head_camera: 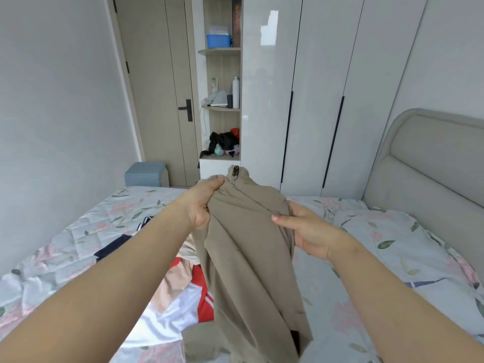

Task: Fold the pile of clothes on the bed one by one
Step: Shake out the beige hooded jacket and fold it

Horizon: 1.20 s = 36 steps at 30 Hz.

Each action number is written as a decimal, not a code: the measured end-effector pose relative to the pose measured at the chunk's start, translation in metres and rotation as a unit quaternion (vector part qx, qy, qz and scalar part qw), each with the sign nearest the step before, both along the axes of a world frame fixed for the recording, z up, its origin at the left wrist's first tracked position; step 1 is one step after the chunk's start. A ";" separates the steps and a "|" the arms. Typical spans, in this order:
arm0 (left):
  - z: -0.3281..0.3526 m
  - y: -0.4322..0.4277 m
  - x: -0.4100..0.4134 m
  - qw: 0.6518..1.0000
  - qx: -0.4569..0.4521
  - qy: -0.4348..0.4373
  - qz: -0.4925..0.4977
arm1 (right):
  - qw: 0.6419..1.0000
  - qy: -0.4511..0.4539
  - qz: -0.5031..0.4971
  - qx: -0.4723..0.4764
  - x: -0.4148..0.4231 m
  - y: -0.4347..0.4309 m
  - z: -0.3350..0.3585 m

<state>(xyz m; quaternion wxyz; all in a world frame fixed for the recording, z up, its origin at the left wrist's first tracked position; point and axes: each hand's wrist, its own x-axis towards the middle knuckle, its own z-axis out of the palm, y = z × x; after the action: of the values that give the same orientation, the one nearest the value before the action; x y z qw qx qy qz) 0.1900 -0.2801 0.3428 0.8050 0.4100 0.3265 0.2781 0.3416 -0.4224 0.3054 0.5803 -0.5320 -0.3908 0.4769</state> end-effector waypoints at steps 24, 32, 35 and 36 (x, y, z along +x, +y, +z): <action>0.026 0.002 -0.024 0.931 0.328 0.098 -0.126 | 0.984 0.022 -0.116 0.132 0.026 -0.045 0.082; 0.009 0.015 -0.035 0.952 0.280 0.096 -0.077 | 0.992 0.045 -0.118 0.024 0.042 -0.050 0.037; 0.015 0.022 -0.035 0.953 0.282 0.093 -0.060 | 0.970 0.183 -0.071 0.144 0.045 -0.056 0.033; 0.011 0.022 -0.034 0.943 0.292 0.140 -0.081 | 0.968 0.210 -0.052 0.125 0.040 -0.056 0.023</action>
<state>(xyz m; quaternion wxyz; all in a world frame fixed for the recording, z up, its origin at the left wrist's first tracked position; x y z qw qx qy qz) 0.1560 -0.2585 0.3542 0.6158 0.6870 0.3057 0.2352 0.3812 -0.4789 0.3279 0.7350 -0.3632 -0.2884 0.4947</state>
